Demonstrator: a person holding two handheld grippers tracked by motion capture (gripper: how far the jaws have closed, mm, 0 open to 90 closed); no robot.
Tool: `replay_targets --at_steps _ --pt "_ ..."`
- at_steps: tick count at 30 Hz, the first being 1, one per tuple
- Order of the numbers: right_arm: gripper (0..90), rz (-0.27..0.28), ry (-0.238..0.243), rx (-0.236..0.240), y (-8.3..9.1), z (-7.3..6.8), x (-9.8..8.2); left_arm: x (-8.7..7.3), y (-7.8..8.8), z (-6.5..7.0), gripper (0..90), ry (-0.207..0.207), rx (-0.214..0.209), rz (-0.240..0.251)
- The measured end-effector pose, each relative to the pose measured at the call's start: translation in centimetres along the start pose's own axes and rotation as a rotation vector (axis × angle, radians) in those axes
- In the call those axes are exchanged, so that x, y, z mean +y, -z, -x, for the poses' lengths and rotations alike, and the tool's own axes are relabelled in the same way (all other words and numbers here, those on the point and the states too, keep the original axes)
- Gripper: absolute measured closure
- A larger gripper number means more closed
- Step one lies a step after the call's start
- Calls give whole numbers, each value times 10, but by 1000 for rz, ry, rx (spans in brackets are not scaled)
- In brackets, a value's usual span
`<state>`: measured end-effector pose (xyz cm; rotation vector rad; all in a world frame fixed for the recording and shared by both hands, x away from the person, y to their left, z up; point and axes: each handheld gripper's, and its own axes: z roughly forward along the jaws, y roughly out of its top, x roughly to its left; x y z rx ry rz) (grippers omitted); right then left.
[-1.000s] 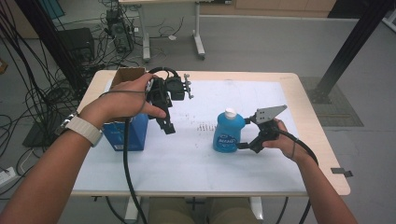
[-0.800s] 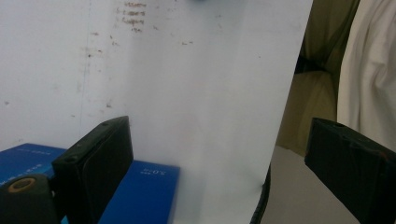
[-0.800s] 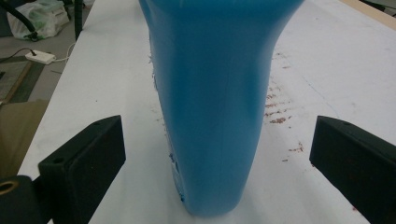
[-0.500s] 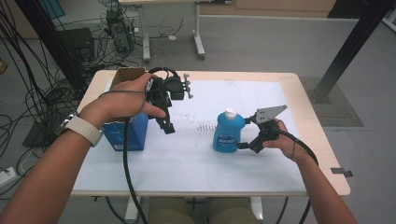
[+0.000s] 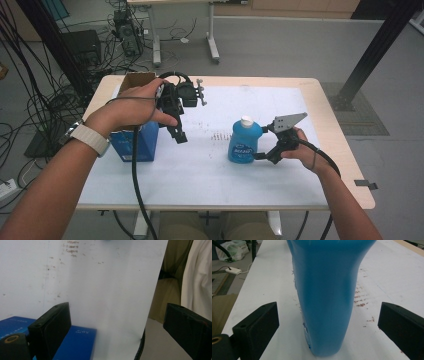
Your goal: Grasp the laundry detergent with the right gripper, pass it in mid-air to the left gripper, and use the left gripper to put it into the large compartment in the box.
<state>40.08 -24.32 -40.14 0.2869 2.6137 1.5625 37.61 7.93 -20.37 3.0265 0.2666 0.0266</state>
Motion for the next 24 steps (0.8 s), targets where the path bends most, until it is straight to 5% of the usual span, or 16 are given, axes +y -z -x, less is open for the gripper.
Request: replay_targets --at_steps 24 --pt "33 16 -2 0 -3 -1 0 0 0 0 82 0 0 1"
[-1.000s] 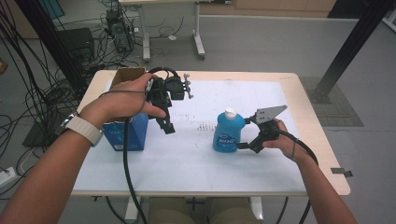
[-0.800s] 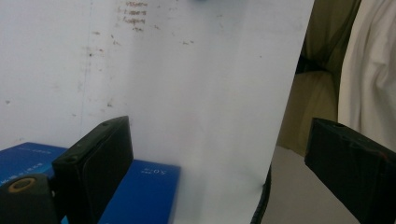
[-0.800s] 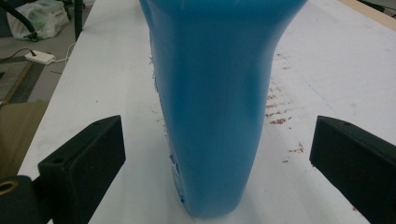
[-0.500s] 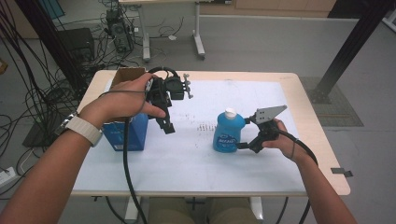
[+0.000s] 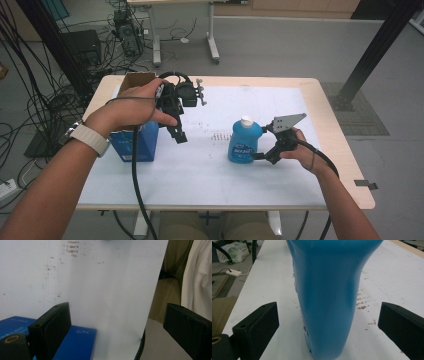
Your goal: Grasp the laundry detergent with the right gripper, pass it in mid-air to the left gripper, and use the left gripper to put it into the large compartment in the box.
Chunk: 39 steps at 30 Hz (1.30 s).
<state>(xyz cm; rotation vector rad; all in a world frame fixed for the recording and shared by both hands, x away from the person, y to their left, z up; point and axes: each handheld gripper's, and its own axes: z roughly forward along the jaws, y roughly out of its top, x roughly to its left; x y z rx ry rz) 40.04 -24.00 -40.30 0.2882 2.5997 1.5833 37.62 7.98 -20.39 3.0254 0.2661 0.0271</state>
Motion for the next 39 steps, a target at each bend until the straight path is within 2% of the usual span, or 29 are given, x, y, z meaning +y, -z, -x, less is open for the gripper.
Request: replay_targets --at_steps 39 --pt "48 51 4 5 -21 -3 2 -1 0 0 82 1 3 -1"
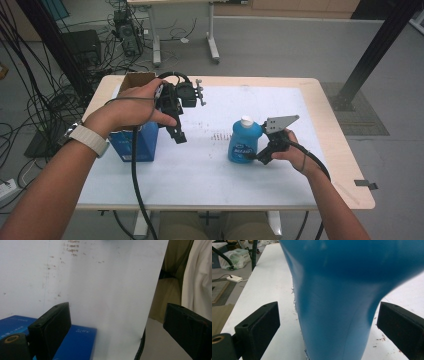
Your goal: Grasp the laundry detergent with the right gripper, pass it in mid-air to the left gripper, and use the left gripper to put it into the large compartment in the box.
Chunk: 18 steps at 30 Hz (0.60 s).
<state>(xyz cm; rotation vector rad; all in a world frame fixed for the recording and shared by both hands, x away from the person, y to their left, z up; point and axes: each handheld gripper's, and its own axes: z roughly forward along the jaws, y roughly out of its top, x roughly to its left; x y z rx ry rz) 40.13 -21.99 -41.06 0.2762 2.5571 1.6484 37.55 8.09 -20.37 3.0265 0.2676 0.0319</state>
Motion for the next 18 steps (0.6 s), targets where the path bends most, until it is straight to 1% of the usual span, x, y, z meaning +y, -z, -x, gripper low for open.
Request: replay_targets --at_steps 10,11,13,18 --pt "69 8 7 2 -5 -1 0 -1 0 0 83 1 2 2" --pt "70 9 6 1 -6 -1 0 -1 0 1 83 8 2 6" --pt "75 10 8 3 -6 -1 0 -1 0 0 83 2 3 2" --pt "85 16 6 3 -8 -1 -1 -1 0 0 83 3 2 2"
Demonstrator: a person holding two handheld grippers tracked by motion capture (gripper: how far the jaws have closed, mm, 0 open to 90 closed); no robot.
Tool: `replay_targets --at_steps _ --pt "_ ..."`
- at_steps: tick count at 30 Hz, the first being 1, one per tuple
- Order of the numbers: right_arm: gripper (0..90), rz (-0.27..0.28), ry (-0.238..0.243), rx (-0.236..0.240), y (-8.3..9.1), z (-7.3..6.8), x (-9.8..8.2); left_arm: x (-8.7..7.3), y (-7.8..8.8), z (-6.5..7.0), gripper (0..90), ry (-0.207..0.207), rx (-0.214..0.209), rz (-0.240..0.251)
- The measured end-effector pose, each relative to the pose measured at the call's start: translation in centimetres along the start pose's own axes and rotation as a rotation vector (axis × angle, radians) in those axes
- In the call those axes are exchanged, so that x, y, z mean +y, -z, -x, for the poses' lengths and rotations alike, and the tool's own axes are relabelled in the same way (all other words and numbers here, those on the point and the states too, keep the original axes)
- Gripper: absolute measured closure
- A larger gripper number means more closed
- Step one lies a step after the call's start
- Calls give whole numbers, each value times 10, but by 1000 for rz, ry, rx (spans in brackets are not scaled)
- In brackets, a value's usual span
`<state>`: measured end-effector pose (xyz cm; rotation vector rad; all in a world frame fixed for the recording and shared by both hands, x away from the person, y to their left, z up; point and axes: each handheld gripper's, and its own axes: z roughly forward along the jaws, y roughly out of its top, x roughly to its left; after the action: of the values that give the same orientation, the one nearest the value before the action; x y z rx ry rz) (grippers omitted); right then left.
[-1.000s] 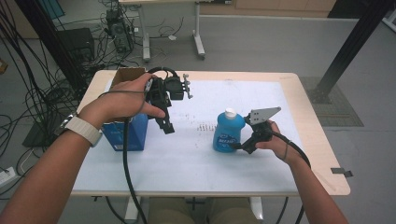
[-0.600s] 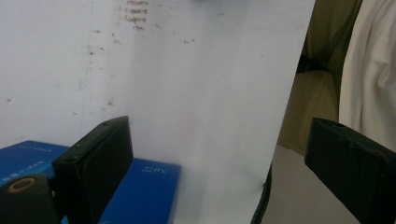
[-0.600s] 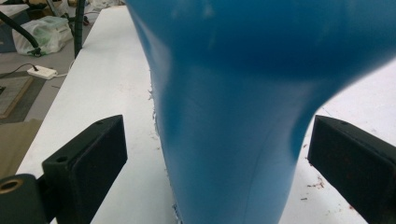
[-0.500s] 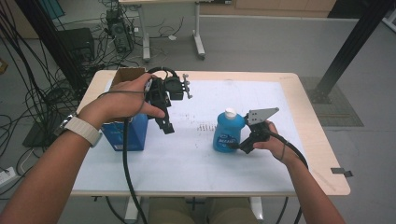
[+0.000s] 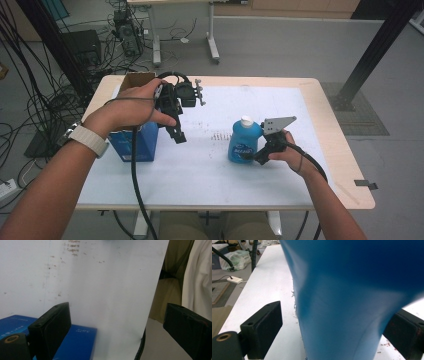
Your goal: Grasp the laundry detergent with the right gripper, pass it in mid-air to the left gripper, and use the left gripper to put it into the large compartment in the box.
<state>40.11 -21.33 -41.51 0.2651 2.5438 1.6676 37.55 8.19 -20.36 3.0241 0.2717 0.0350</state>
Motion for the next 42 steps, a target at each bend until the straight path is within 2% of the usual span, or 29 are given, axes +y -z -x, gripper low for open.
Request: replay_targets --at_steps 18,42 --pt "191 28 4 6 -4 0 -3 -1 0 0 83 5 3 -1" --pt "261 50 5 4 -7 2 -5 -1 0 0 83 5 3 -1"
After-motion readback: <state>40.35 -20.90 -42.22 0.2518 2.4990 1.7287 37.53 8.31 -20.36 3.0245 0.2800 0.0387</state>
